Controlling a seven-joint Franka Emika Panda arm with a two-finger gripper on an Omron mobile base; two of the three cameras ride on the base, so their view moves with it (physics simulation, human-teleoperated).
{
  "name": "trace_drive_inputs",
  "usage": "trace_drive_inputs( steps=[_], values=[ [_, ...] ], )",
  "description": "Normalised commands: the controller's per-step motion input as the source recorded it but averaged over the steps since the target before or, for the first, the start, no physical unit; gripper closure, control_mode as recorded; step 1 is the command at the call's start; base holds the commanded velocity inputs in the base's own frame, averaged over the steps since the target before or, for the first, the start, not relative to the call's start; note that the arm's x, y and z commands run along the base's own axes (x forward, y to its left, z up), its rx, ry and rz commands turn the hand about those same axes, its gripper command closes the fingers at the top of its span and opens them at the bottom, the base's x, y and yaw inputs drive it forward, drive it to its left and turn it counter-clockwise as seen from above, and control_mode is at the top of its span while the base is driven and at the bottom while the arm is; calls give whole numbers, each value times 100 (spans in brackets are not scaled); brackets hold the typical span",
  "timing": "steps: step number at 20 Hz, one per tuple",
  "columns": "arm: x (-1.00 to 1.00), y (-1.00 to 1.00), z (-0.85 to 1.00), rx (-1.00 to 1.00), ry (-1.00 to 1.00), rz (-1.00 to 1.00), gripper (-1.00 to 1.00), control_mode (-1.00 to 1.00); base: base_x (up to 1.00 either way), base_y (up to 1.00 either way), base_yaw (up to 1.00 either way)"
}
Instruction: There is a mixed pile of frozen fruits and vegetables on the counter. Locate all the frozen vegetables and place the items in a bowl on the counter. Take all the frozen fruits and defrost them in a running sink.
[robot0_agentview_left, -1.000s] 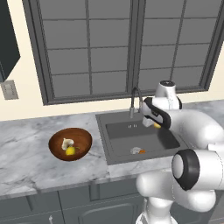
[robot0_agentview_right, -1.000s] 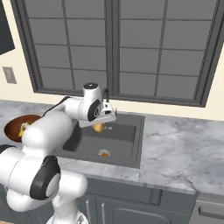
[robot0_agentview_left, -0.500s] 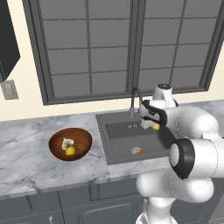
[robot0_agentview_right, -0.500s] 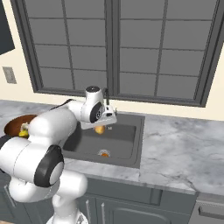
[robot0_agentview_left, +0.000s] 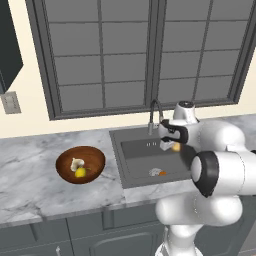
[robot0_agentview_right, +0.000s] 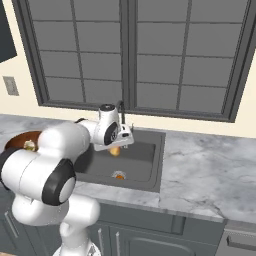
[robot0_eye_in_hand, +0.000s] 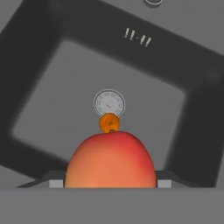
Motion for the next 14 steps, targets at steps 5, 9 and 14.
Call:
trace_drive_inputs(
  steps=[5, 9, 14],
  values=[
    [15, -3, -31, 0, 0, 0, 100, -100, 0, 0, 0],
    [10, -5, -24, 2, 0, 0, 100, -100, 0, 0, 0],
    [2, -7, -26, 3, 0, 0, 100, -100, 0, 0, 0]
  ],
)
